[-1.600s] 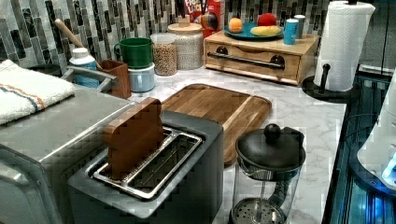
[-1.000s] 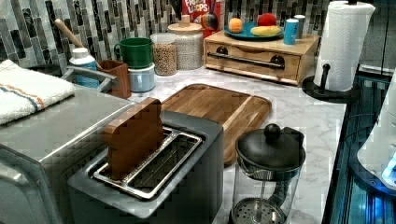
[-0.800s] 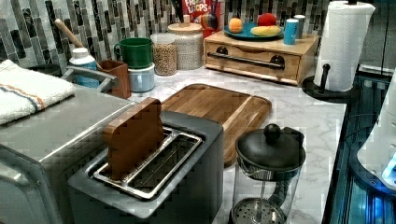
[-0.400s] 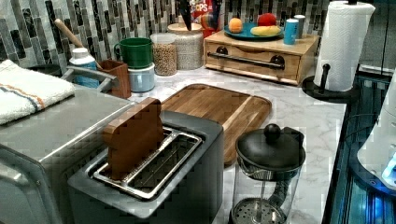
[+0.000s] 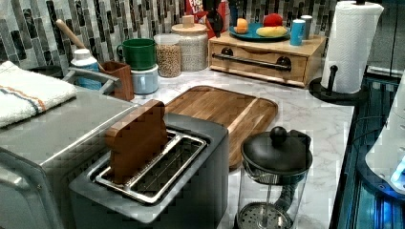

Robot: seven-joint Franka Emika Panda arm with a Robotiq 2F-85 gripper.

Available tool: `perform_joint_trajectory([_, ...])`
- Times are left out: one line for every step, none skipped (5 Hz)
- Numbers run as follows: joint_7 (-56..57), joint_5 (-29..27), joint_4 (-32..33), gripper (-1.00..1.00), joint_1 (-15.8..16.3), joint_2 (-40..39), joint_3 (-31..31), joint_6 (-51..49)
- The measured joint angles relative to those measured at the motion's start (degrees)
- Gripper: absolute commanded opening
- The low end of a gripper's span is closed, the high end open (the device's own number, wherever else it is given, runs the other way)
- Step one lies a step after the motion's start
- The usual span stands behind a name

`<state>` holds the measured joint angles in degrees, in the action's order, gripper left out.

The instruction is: Open the drawer.

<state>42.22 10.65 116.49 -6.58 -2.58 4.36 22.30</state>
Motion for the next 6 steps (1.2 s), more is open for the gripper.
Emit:
perform_joint_trajectory([3.1,0.1,1.1,1.0,-2.3,-0.1,1.7,5.8])
perform_joint_trajectory([9.7,0.3,2.8,1.0,-5.1,-0.1,2.3,12.9])
perform_joint_trajectory([11.7,2.5,3.1,1.0,-5.9,-1.0,3.5,14.8])
perform_joint_trajectory([12.1,2.6,3.7,1.0,-6.7,-2.5,3.7,18.0])
perform_joint_trajectory([14.0,2.7,4.1,1.0,-7.6,-4.8,3.7,24.3])
perform_joint_trajectory([14.6,3.0,4.7,1.0,-8.8,-7.1,3.7,28.3])
